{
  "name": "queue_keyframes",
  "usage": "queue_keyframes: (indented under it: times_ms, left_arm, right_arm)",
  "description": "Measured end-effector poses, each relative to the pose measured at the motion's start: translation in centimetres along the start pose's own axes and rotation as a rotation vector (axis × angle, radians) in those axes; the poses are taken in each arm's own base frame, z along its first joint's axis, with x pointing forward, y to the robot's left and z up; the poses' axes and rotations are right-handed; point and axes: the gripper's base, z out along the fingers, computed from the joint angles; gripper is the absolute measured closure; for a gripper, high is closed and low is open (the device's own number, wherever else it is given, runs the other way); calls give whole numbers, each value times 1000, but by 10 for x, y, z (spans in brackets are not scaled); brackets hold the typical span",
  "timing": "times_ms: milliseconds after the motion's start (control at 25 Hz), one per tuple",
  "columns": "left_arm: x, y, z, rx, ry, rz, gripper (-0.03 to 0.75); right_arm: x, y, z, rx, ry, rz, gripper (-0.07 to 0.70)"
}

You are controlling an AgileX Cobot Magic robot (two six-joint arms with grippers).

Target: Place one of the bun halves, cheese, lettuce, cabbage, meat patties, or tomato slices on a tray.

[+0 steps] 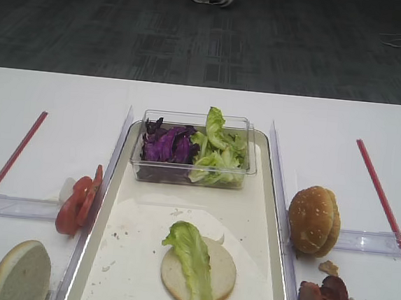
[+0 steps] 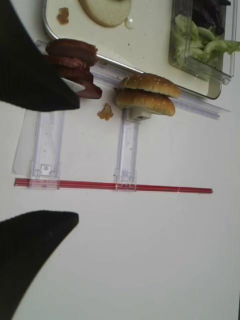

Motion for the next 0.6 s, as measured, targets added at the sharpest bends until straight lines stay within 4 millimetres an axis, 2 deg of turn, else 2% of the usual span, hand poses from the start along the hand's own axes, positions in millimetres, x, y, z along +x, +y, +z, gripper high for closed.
queue_keyframes:
  times_ms: [600]
  left_arm:
    - [0,0,0,0,0,-1,324]
  right_arm:
    - [0,0,0,0,0,-2,177]
